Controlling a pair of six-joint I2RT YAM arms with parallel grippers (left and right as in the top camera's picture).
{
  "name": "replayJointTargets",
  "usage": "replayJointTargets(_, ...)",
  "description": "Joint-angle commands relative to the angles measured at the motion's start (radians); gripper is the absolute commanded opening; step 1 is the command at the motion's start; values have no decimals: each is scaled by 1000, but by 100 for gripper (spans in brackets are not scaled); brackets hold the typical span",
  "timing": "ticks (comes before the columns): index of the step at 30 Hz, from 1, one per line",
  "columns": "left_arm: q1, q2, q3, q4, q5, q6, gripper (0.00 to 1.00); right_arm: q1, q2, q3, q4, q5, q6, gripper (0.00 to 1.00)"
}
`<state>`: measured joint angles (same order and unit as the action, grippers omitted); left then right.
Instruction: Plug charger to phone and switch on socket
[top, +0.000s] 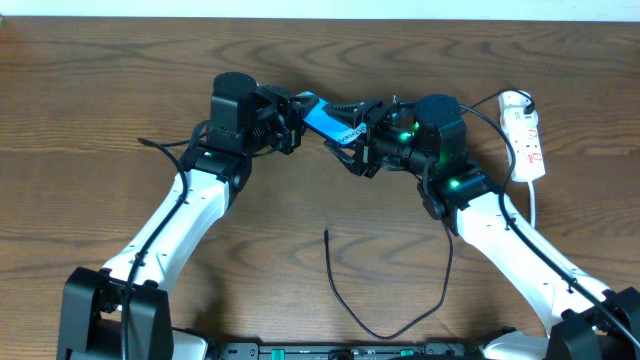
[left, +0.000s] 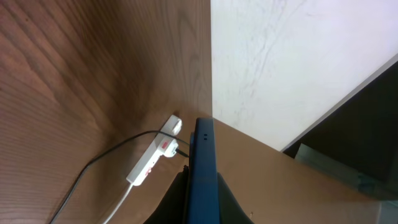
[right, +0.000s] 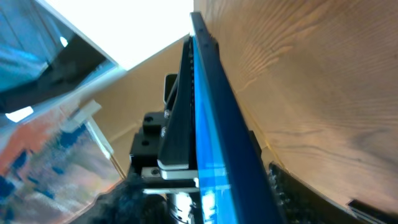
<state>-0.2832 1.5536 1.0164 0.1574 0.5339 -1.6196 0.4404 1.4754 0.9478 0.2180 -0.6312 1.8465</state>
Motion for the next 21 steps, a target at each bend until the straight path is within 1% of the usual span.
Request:
replayJointTargets(1, 11, -22, 30, 10, -5, -2, 7, 10, -2, 19, -1, 5, -4, 75)
replayJointTargets(5, 60, -22, 30, 10, -4, -2, 7, 8, -2, 19, 0, 27, -13, 86)
replayJointTargets(10, 130, -22, 30, 10, -1, -2, 7, -11, -2, 19, -1, 27, -55, 92)
replayJointTargets(13, 175, -22, 30, 9, 14, -1, 8, -24, -2, 19, -1, 27, -69, 99)
replayJointTargets(15, 206, -22, 30, 9, 36, -1, 8, -33, -2, 19, -2, 27, -88, 99)
replayJointTargets(19, 278, -22, 30, 9, 130, 21, 7, -53, -2, 19, -6, 27, -211, 99)
replayJointTargets(20, 296, -22, 30, 9, 161, 38, 7, -58, -2, 19, -10, 27, -261, 99)
replayJointTargets(21, 316, -22, 30, 9, 205, 91, 7, -63, -2, 19, -15, 27, -319, 99)
